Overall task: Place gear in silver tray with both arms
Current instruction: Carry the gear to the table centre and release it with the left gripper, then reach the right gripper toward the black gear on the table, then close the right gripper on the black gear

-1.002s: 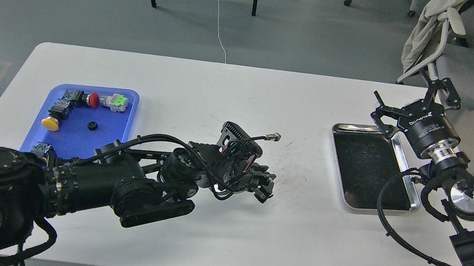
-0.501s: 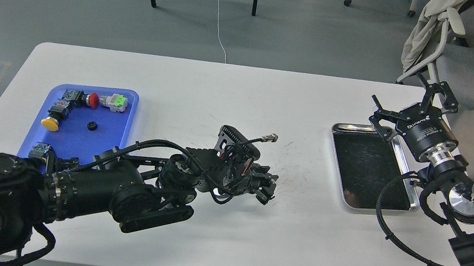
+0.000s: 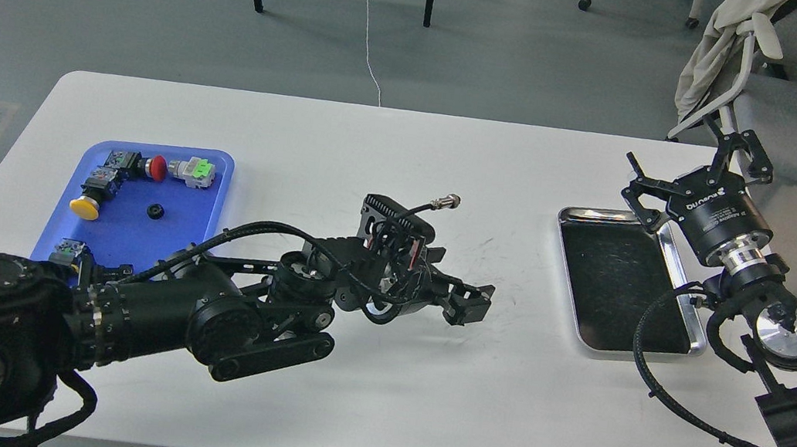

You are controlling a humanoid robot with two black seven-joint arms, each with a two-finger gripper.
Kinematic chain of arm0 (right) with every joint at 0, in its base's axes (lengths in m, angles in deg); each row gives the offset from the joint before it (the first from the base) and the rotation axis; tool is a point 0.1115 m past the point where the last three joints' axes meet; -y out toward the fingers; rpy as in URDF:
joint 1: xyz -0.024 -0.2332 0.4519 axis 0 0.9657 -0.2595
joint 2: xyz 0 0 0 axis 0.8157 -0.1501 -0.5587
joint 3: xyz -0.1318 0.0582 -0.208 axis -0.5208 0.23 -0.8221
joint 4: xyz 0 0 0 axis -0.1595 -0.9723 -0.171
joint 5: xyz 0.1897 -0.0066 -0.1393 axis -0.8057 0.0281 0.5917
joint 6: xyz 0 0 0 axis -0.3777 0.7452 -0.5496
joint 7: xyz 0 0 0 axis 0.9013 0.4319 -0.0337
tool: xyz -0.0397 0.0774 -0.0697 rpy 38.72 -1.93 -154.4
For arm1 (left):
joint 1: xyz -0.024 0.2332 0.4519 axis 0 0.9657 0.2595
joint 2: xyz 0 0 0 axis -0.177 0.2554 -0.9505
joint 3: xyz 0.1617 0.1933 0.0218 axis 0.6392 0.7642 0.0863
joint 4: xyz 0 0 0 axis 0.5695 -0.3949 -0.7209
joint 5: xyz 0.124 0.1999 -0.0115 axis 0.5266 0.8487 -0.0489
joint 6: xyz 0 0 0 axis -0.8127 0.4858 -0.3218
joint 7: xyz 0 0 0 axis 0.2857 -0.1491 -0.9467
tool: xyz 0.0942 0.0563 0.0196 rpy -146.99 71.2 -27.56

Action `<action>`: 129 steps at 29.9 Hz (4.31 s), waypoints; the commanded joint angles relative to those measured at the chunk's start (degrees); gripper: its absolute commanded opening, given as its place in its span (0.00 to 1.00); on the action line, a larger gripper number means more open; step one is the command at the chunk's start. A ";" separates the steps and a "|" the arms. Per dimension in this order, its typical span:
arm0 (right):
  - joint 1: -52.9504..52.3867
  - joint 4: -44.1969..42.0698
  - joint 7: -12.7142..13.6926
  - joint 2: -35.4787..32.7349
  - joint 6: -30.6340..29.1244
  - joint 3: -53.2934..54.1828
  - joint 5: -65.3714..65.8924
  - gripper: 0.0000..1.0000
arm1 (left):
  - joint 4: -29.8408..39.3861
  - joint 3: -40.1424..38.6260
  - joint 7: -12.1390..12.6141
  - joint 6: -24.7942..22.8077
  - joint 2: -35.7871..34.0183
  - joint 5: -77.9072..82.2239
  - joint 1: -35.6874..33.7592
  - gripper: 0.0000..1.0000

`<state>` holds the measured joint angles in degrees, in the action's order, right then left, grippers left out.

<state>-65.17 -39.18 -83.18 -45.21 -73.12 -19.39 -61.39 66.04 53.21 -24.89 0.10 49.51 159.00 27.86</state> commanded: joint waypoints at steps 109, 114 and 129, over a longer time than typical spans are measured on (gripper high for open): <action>-51.48 1.95 10.06 19.39 2.26 -102.10 31.83 0.83 | 1.23 -48.73 -10.01 11.75 -23.83 -75.11 18.54 0.98; -51.39 1.95 10.15 19.39 2.35 -101.92 31.57 0.71 | 1.23 -48.82 -10.09 11.84 -23.74 -75.11 18.54 0.98; -51.30 2.74 11.29 19.39 1.47 -101.92 31.48 0.51 | 1.76 -48.82 -10.09 12.36 -23.74 -75.11 18.63 0.98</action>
<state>-116.51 -36.58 -71.96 -25.84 -71.54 -121.30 -29.90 67.79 4.39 -34.98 12.46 25.77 83.89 46.41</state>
